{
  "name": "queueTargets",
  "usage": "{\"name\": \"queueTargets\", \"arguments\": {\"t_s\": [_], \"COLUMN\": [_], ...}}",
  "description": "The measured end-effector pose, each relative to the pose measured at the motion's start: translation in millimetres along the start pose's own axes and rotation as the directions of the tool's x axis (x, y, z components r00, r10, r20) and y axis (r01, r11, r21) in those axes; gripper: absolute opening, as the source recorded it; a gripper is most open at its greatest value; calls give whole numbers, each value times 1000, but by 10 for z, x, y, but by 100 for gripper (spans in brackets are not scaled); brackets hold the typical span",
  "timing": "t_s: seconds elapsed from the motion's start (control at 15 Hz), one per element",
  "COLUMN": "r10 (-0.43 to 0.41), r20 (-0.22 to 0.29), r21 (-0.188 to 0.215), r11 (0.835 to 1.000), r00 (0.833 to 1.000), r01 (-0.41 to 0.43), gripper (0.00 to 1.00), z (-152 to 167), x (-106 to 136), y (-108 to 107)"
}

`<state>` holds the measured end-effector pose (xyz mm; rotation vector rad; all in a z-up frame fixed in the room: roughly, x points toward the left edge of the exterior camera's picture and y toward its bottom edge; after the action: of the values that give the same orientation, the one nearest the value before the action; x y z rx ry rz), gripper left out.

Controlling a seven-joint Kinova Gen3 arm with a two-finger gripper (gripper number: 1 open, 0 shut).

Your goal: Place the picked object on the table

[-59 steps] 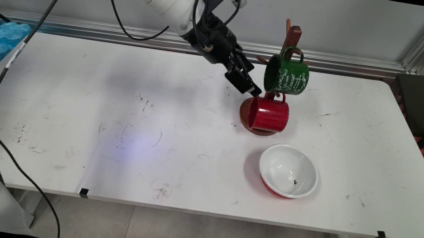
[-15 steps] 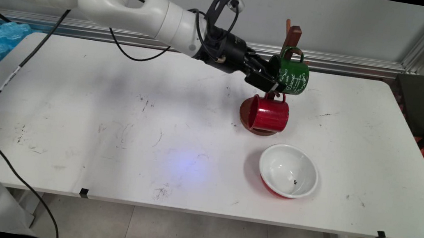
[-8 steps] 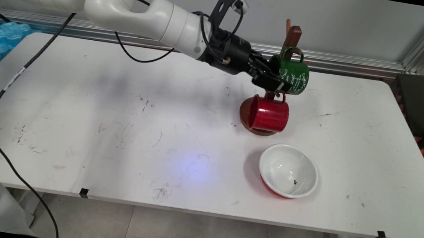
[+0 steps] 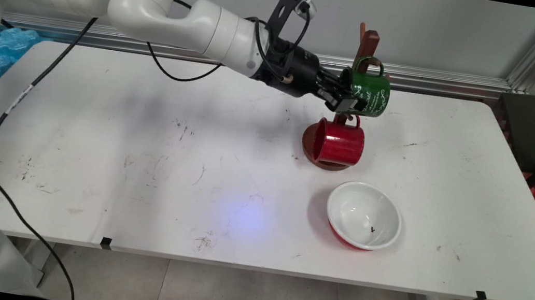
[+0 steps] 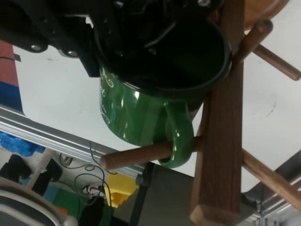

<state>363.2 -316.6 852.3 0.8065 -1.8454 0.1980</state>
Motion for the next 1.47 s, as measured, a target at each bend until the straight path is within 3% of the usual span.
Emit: {"name": "queueTargets", "arguments": {"t_s": [0.93,1.47], "r10": [-36,-29], "r20": [11,84], "r21": [-44,-77], "r11": [998,996], "r00": [999,996], "r01": [37,36], "gripper": [0,0], "z": [-72,-358], "x": [167,256], "y": [316,538]}}
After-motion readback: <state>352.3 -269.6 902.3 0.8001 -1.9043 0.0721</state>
